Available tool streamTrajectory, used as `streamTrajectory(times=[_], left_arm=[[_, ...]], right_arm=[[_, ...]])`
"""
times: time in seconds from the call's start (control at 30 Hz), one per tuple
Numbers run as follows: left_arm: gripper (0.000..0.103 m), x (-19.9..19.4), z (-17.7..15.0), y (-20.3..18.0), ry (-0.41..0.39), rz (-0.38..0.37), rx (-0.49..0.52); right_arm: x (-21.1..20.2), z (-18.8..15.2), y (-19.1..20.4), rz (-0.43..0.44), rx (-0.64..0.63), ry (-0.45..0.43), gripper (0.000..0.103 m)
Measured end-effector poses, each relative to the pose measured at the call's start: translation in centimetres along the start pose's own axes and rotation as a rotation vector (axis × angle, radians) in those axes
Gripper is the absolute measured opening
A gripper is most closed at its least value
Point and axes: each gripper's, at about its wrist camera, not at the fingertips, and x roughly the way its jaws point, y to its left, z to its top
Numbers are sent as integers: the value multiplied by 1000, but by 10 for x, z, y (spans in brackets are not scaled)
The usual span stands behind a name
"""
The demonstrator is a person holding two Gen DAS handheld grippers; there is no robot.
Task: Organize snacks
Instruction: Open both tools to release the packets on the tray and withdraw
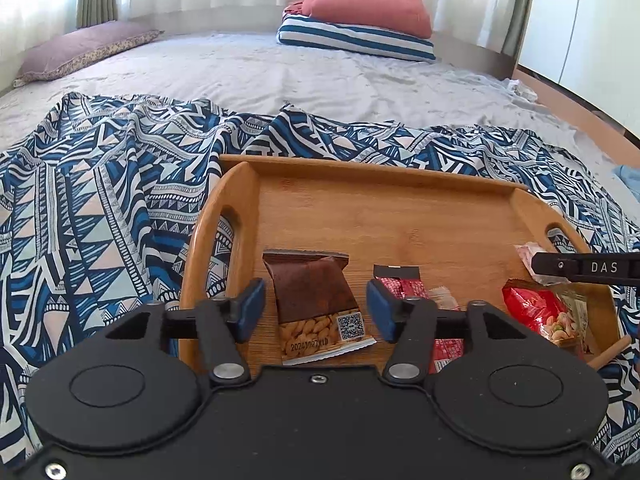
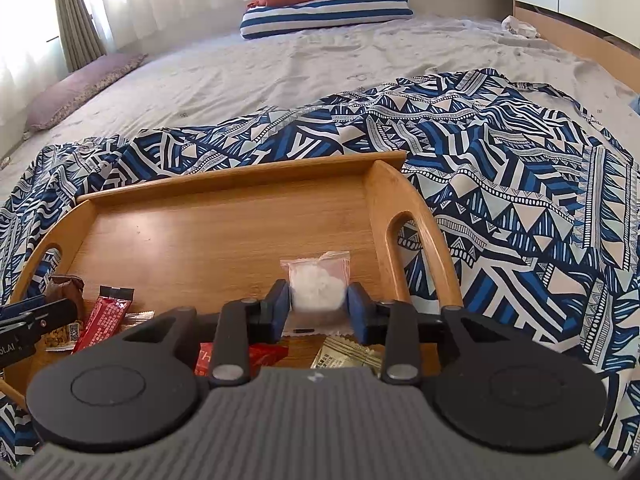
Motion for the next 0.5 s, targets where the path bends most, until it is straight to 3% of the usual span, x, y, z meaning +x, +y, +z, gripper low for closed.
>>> streamTrajectory(times=[0.1,0.5], left_arm=[[85,-11,1,-2,-28,-4,10],[101,-65,-7,-1,-113,-18,55]], right_arm=[[-7,0,1,3,-3,-12,58],[-50,-8,8,9,-41,-76,83]])
